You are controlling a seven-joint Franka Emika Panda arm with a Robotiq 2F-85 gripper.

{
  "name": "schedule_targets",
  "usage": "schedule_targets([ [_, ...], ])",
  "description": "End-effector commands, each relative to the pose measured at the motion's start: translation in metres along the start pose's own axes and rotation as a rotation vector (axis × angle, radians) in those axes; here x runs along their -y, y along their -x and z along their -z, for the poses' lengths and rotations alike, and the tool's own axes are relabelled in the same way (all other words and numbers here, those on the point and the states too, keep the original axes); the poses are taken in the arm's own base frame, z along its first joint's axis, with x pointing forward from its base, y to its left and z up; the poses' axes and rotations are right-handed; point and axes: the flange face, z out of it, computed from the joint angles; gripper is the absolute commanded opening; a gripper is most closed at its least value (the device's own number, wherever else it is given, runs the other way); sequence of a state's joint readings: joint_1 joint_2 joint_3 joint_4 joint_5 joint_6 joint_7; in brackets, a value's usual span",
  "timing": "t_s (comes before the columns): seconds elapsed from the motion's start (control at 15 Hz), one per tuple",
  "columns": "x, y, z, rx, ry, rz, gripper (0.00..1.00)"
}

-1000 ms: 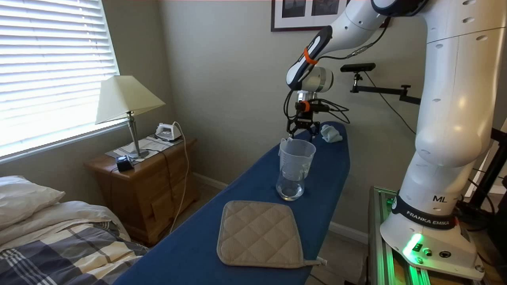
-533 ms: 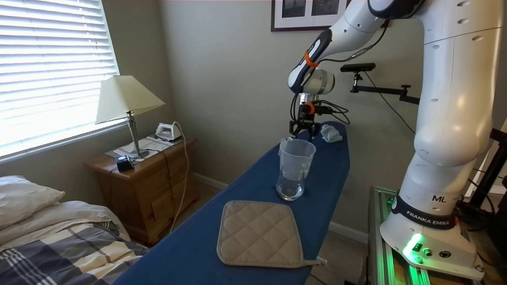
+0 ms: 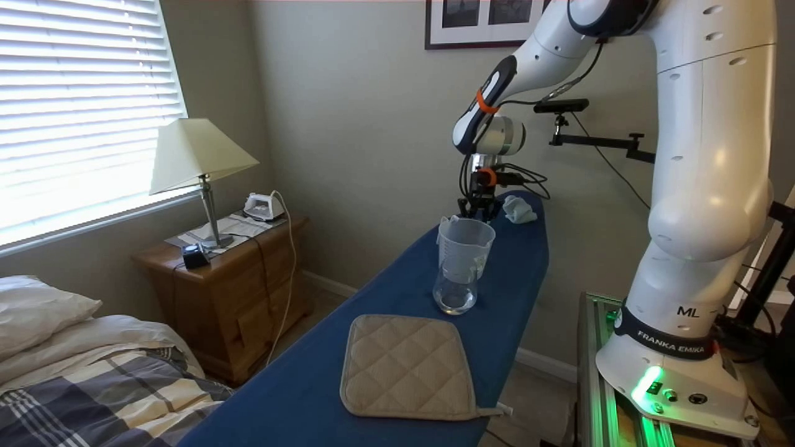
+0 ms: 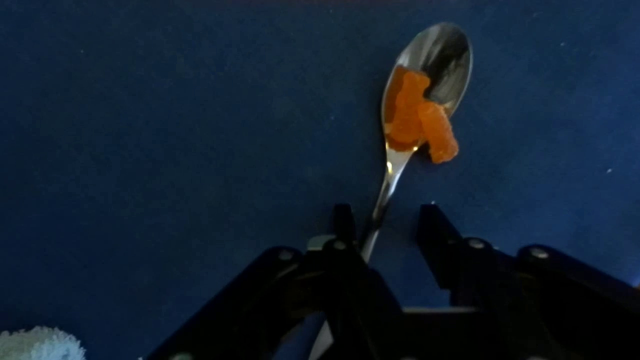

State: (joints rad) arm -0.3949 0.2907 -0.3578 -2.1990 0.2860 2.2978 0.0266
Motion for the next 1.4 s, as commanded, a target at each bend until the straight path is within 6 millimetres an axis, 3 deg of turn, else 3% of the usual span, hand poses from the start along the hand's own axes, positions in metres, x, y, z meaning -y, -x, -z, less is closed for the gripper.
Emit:
schedule_targets([
  [0.0, -0.0054, -0.0042, -0.0012, -0.014, 0.010, 0.016, 0.34],
  [0.27, -0.0066, -0.0046, -0.0012, -0.018, 0.008, 0.018, 0.17],
  [0.33, -0.0069, -0.0044, -0.0010, -0.018, 0.007, 0.018, 0.20],
  [0.6, -0.0071, -0.0044, 0.0000, -0.022, 0.003, 0.021, 0.15],
  [0.87, -0.0063, -0.0040, 0.0014, -0.027, -0.003, 0.028, 0.06],
  [1.33, -0.0047, -0.0015, 0.0048, -0.024, -0.016, 0.036, 0.06],
])
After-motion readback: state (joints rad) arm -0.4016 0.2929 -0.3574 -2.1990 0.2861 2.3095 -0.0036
